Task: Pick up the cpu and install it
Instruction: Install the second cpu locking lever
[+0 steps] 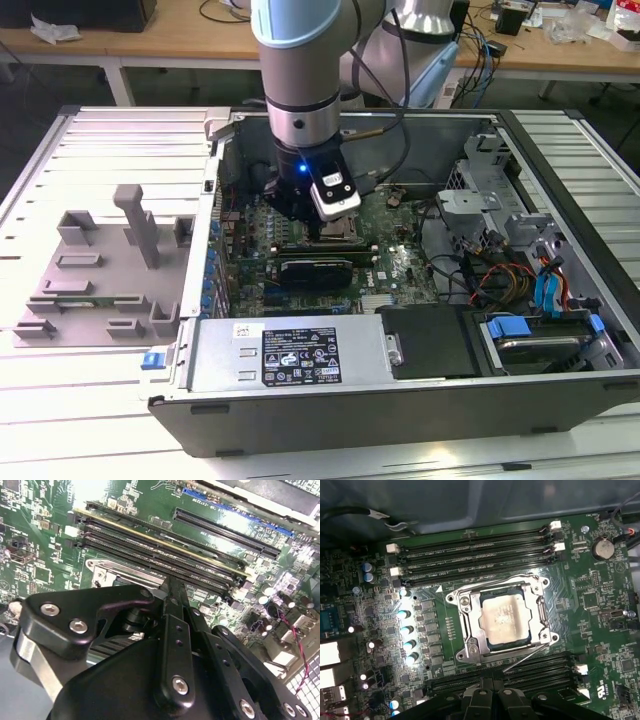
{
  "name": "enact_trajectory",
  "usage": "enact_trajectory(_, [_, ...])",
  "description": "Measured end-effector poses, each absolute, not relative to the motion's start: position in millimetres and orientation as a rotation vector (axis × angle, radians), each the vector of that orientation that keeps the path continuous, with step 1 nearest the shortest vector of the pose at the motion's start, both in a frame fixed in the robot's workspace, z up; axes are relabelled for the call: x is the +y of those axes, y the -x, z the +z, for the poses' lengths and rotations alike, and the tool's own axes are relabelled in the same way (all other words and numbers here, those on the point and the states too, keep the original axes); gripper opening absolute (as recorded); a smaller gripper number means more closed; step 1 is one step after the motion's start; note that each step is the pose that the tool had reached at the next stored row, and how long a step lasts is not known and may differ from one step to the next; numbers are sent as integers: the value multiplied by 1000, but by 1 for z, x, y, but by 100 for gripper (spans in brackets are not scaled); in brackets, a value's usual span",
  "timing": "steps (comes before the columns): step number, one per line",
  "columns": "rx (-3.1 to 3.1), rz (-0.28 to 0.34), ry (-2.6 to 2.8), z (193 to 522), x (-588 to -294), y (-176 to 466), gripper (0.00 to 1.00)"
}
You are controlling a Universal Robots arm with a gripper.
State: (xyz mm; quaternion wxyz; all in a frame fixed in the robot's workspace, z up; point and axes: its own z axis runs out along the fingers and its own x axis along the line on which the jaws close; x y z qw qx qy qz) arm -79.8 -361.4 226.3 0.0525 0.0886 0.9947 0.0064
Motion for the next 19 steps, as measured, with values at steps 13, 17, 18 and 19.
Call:
enact_trajectory(13, [3017,29,-326,210,-361,89,11])
enact_trajectory(17, [3017,38,-326,210,-361,89,11])
enact_trajectory(18, [3017,42,-326,210,-361,89,11])
enact_trajectory(19, [3017,51,-327,209,-361,89,11])
